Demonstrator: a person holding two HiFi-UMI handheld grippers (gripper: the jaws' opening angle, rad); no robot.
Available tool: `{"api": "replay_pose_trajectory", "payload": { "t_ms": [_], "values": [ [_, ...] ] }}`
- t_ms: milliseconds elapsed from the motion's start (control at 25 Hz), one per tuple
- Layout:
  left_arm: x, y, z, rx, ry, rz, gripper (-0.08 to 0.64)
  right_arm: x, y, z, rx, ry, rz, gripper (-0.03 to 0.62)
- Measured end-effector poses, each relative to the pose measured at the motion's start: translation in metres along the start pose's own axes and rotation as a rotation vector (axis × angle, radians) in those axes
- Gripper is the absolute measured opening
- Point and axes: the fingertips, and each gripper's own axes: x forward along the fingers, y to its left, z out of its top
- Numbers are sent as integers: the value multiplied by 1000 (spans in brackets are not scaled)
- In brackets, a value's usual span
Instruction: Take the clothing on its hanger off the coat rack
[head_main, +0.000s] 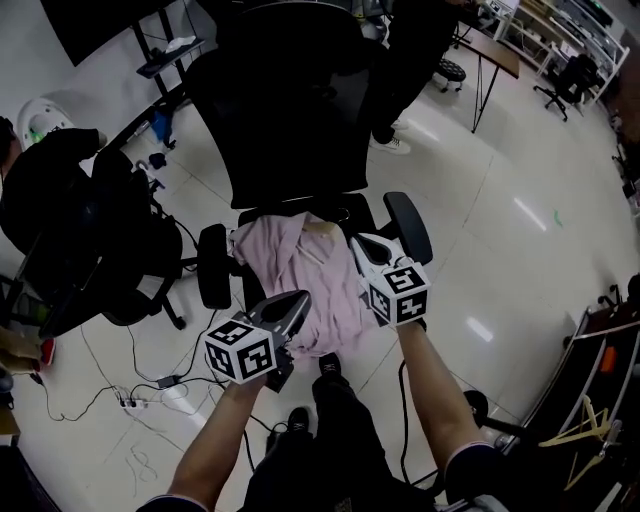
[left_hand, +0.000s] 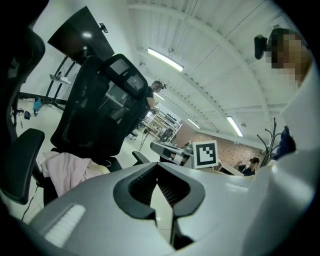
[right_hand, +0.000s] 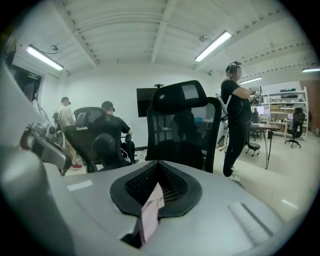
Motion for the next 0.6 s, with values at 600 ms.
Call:
{"api": "replay_pose_trajectory", "payload": {
  "t_ms": [600],
  "values": [
    [-14, -71, 38, 119, -78, -95, 11, -101, 53, 100, 3, -226, 69, 2]
  ]
}}
